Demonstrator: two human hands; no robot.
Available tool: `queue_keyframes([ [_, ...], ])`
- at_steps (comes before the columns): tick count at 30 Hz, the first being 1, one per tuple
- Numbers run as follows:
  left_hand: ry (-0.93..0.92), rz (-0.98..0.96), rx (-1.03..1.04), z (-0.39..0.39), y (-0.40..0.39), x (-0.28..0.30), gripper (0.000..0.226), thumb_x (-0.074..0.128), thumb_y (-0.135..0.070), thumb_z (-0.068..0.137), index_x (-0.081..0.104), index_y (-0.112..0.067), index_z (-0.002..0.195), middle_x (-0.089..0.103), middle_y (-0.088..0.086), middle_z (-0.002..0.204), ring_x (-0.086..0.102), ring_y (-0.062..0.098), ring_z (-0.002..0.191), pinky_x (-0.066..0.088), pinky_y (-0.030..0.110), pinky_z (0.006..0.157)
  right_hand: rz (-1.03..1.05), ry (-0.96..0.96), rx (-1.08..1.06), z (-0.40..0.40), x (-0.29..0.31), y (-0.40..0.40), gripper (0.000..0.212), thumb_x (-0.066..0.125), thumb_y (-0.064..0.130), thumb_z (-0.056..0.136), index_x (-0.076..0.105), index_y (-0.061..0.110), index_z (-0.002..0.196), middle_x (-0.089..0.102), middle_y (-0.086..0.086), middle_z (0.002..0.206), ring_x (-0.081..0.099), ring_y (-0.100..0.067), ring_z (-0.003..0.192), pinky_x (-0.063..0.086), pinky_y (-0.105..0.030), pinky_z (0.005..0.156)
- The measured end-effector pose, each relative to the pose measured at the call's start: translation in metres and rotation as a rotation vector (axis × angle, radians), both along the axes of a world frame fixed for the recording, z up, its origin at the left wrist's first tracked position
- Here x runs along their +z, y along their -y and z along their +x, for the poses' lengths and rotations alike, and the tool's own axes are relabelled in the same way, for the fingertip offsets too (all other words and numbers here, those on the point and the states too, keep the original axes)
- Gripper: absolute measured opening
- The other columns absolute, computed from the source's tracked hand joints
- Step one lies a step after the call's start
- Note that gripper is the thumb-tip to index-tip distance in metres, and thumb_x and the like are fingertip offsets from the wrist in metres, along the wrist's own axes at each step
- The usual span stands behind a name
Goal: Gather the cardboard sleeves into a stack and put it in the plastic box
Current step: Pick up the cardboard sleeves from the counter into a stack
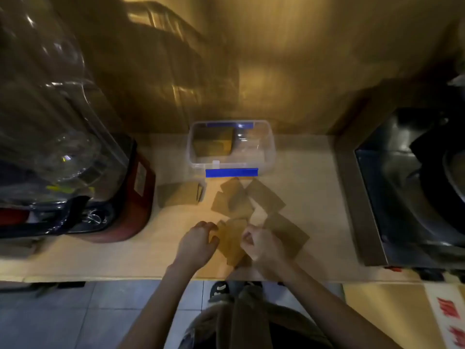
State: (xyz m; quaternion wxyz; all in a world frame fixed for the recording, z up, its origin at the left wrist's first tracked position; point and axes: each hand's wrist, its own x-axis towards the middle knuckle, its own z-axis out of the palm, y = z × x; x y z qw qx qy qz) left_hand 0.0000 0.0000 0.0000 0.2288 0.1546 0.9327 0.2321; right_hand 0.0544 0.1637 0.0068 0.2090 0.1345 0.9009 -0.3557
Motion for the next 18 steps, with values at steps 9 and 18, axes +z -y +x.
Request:
queue_keyframes([
  [9,0.059,-0.231,-0.108,0.035,0.001,-0.044,0.066,0.045,-0.021,0.085,0.016,-0.018,0.144,0.007,0.0,0.159,0.009,0.018,0.144,0.021,0.04,0.113,0.096,0.158,-0.052,0.014,-0.047,0.019,0.069,0.056,0.042,0.083,0.027,0.007,0.134,0.033,-0.017,0.137,0.043,-0.032,0.119,0.043,-0.041,0.093],
  [18,0.186,-0.182,-0.072,0.037,0.0,-0.053,0.07,0.044,-0.021,0.086,0.007,-0.018,0.146,-0.007,-0.003,0.159,-0.005,0.014,0.146,0.021,0.041,0.113,0.267,0.111,-0.059,0.008,-0.053,0.038,0.076,0.057,0.054,0.078,0.031,0.003,0.128,0.038,-0.015,0.131,0.039,-0.029,0.12,0.041,-0.039,0.096],
])
